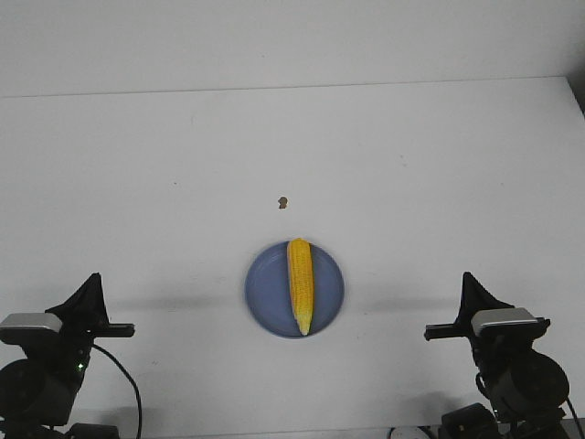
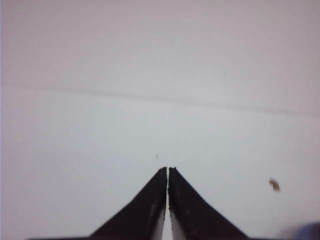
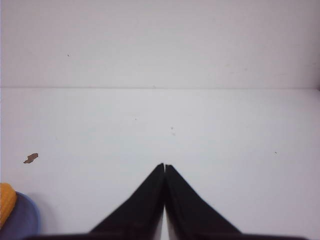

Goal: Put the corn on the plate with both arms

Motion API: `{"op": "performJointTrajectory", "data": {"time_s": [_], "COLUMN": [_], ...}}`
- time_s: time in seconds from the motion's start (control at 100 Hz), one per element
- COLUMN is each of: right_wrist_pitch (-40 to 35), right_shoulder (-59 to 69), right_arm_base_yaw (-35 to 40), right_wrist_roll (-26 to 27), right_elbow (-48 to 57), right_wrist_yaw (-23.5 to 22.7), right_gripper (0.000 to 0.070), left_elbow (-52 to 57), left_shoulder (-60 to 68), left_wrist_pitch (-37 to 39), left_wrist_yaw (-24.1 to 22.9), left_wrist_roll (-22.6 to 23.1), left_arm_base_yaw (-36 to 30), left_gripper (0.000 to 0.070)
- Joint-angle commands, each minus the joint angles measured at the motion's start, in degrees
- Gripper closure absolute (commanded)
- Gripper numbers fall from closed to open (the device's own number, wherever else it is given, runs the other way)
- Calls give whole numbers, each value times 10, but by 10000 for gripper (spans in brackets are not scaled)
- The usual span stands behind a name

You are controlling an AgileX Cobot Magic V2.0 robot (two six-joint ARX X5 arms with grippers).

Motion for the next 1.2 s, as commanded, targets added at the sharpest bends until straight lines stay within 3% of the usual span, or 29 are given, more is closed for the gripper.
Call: {"op": "performJointTrajectory", "data": {"time_s": [0.0,0.11,0.35,1.19], "right_wrist_pitch": [5,5,5,6], "right_shoulder": [0,0,0,0], "right_arm_base_yaw": [1,1,1,1], "right_wrist_roll": [-4,-4,-4,-4], "right_elbow": [3,3,3,3], "right_wrist_yaw": [0,0,0,0], "right_gripper": [697,697,697,697], "left_elbow": [-41,-116,-219,-291], "left_shoulder": [-22,-74,-148,-148], "left_wrist_pitch": [38,80,92,174], "left_wrist_yaw": [-3,2,3,15], "left_wrist_roll": [3,0,-4,0], "left_arm_base_yaw": [5,11,11,11], "left_gripper": [686,686,686,686]}}
